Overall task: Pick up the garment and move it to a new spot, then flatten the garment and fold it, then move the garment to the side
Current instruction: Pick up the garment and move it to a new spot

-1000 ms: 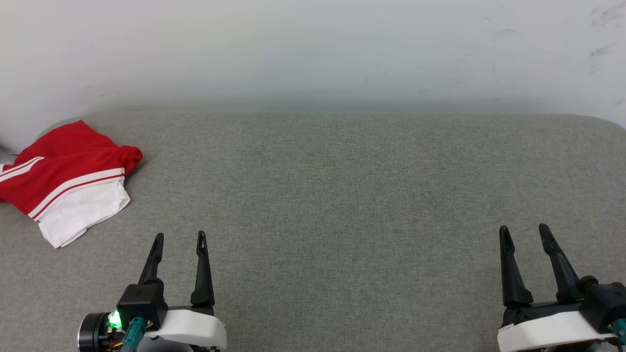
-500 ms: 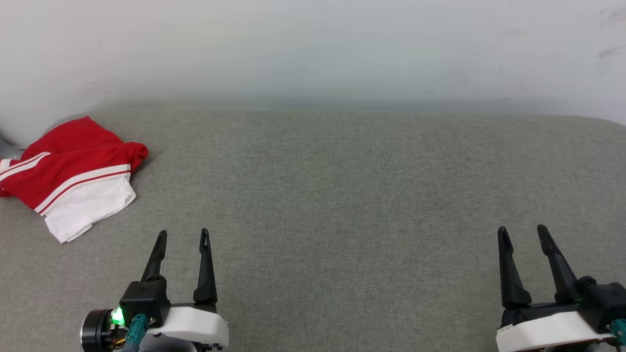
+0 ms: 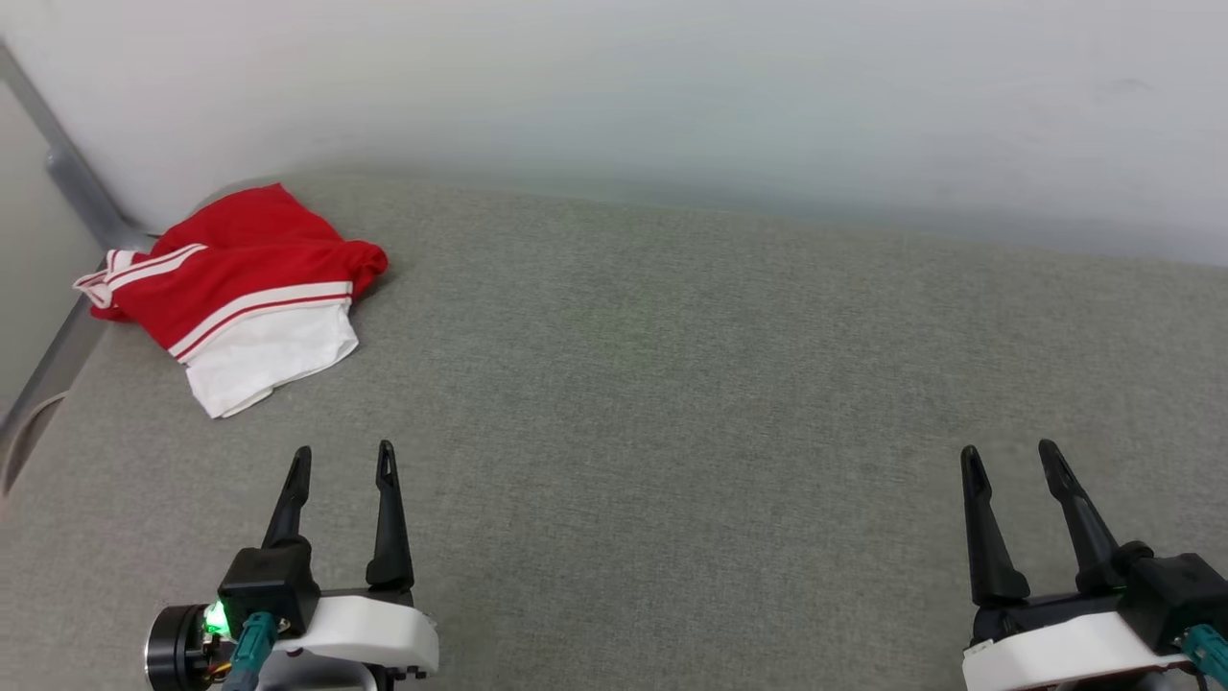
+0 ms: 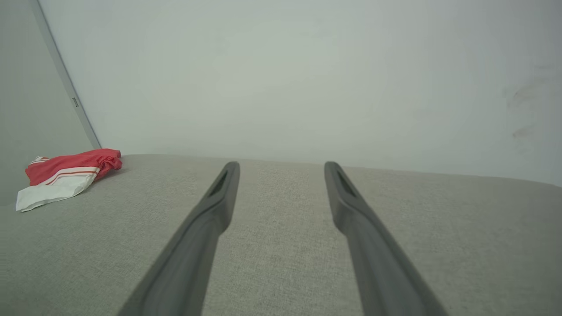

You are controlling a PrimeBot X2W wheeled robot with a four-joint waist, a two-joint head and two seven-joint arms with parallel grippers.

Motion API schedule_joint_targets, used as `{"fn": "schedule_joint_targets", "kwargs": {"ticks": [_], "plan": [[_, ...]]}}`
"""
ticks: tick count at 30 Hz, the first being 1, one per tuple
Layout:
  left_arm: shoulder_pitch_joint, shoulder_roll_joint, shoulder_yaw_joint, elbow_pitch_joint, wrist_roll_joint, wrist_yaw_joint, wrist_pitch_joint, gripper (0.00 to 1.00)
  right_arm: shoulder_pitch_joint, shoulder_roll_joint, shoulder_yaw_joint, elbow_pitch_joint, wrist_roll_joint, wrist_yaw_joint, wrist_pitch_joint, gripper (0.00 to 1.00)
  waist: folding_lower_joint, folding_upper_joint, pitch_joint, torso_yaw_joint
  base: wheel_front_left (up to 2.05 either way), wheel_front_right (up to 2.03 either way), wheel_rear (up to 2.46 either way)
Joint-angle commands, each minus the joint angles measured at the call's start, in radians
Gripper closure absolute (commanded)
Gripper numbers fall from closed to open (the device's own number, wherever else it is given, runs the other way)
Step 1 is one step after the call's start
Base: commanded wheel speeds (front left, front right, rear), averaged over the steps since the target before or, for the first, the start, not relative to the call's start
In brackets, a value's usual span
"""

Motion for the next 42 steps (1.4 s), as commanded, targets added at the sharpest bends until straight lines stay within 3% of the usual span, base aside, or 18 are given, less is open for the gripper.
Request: {"fn": "schedule_joint_targets", "kwargs": {"ticks": [1,28,42], "plan": [[-0.013,-0.002,0.005,-0.005,-0.006,0.006,-0.003,0.0,0.001,0.002,0.002,-0.005,-0.005,-0.001,-0.003,0.0,0.0,0.0,0.003,0.028,0.0,0.0,0.0],[0.012,-0.002,0.032,-0.003,-0.02,0.014,-0.003,0.0,0.017,0.002,0.027,-0.013,-0.023,-0.001,-0.003,0.0,0.0,0.0,-0.002,0.316,0.0,0.0,0.0],[0.009,-0.002,0.04,-0.015,-0.044,0.01,-0.003,0.0,0.004,0.002,0.038,-0.01,-0.028,-0.001,-0.003,0.0,0.0,0.0,0.011,0.359,0.0,0.0,0.0]]}}
